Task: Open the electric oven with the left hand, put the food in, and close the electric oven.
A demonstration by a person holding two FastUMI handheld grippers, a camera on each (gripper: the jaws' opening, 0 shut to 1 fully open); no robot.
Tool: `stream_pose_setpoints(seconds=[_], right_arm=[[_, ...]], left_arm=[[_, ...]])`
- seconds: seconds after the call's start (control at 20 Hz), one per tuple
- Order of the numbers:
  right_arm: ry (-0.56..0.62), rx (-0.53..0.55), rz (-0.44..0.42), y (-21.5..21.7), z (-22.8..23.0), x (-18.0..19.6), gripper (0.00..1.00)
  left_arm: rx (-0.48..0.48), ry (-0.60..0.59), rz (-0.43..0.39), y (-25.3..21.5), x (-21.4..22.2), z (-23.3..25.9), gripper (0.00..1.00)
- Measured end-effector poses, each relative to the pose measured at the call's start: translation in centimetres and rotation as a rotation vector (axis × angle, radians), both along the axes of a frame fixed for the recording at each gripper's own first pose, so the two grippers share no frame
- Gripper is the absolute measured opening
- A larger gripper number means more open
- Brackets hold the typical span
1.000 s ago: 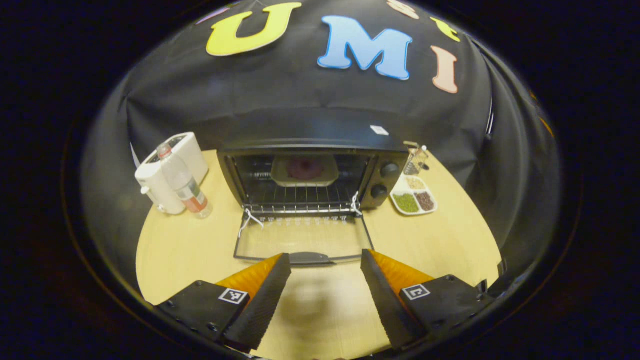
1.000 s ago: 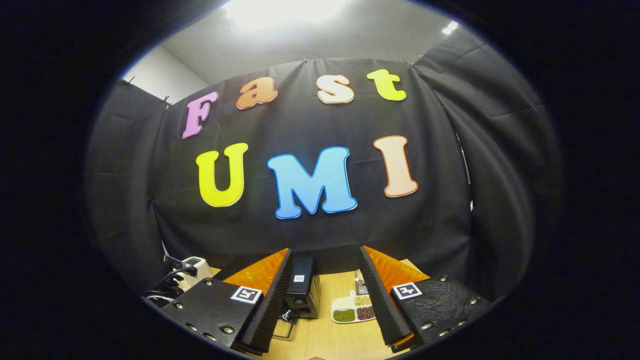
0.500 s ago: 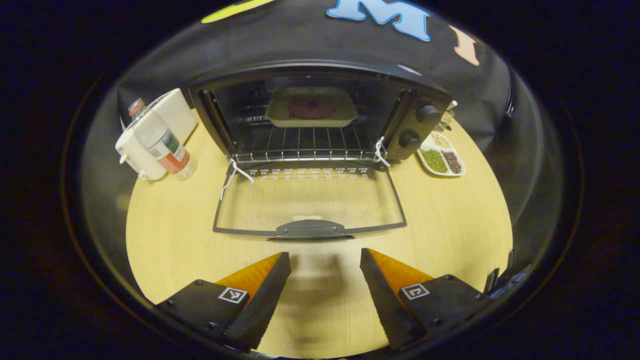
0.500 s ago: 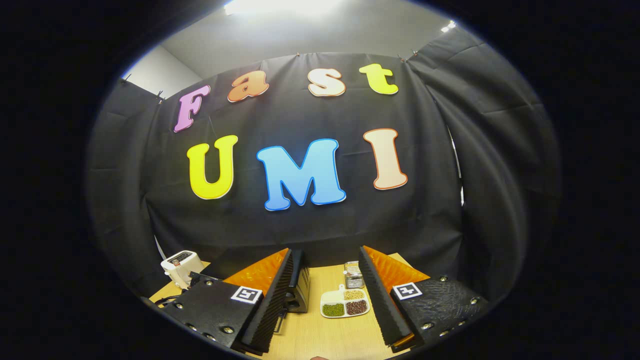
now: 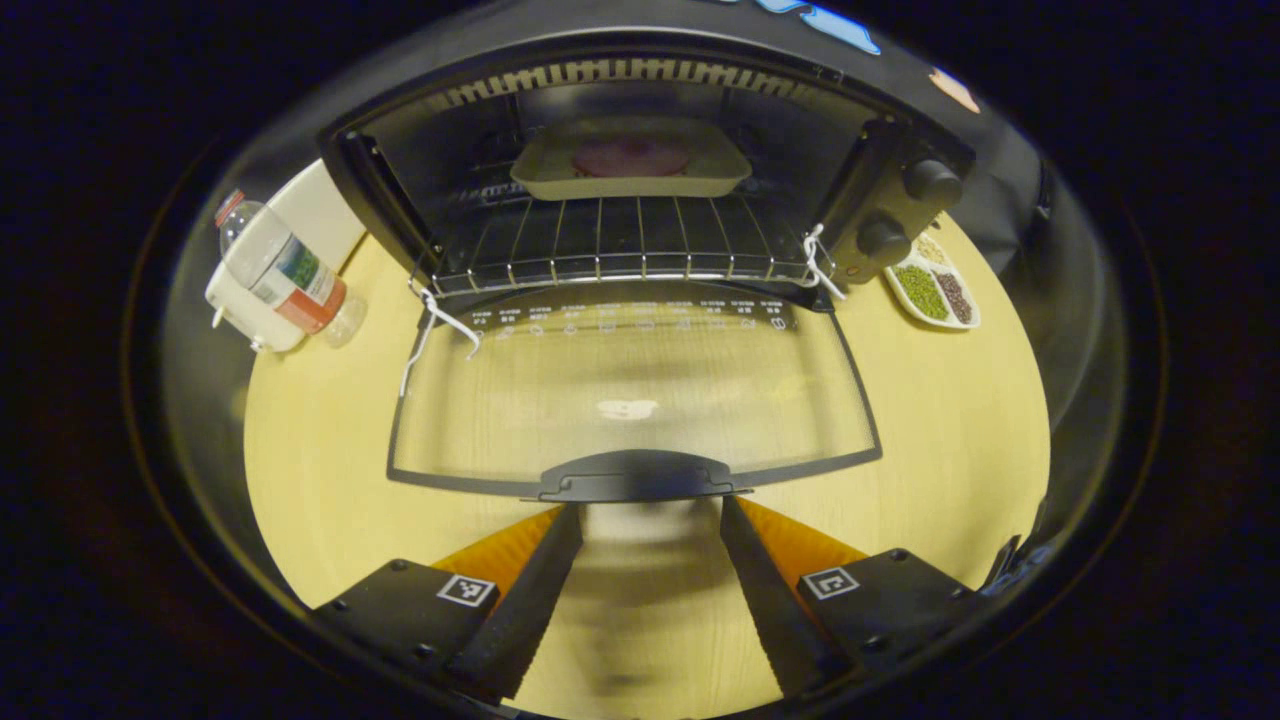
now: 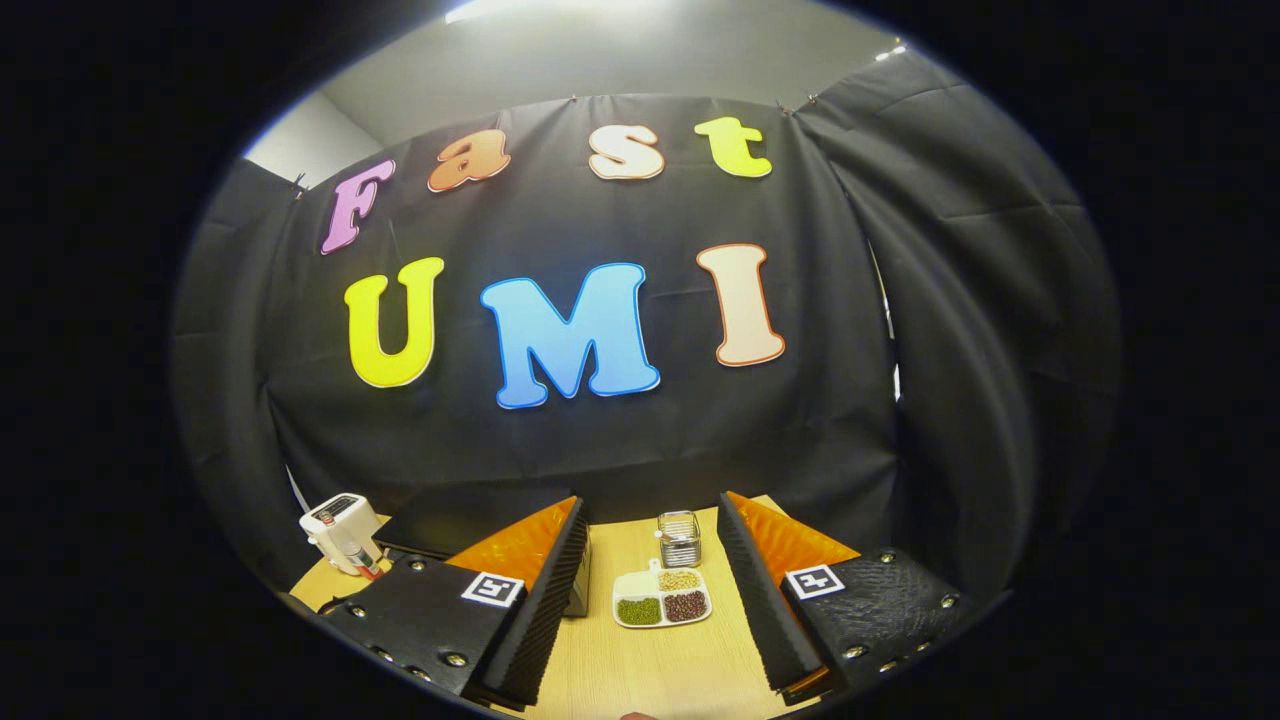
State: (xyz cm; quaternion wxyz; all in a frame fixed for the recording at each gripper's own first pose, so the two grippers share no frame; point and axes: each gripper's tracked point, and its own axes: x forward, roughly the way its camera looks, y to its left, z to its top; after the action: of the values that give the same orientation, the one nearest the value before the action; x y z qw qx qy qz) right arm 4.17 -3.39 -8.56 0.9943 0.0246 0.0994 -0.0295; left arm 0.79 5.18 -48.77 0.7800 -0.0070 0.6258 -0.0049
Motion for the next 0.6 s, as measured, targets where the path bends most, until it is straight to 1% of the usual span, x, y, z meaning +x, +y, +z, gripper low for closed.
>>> stream_pose_setpoints(seconds=[0.1, 0.2, 0.25, 0.35, 0.4, 0.5, 0.6], right_arm=[[-0.003, -0.001, -0.007, -0.1, -0.1, 0.1, 0.81], [0.007, 0.004, -0.003, 0.2, -0.4, 0.1, 0.81], [0.010, 0.005, -0.001, 0.4, -0.5, 0.2, 0.81], [0.008, 0.000, 0.000, 0.4, -0.4, 0.3, 0.80], [0.007, 0.000, 0.002, 0.6, -0.5, 0.3, 0.80], [0.016, -0.004, 0.008, 0.9, -0.7, 0.3, 0.80], [0.016, -0.007, 0.012, 1.1, -0.8, 0.4, 0.81]], left_arm=[[-0.012, 0.009, -0.001, 0.1, -0.1, -0.1, 0.90], [-0.010, 0.016, 0.006, 0.2, -0.3, -0.1, 0.91], [0.017, 0.023, 0.003, 0.6, -0.5, 0.1, 0.91], [0.041, 0.015, -0.045, 0.8, -0.7, 0.1, 0.90], [0.047, 0.024, -0.056, 0.9, -0.8, -0.1, 0.90], [0.038, 0.017, -0.040, 0.8, -0.1, -0.6, 0.90], [0.013, 0.043, -0.007, 0.5, -0.2, -1.1, 0.89]])
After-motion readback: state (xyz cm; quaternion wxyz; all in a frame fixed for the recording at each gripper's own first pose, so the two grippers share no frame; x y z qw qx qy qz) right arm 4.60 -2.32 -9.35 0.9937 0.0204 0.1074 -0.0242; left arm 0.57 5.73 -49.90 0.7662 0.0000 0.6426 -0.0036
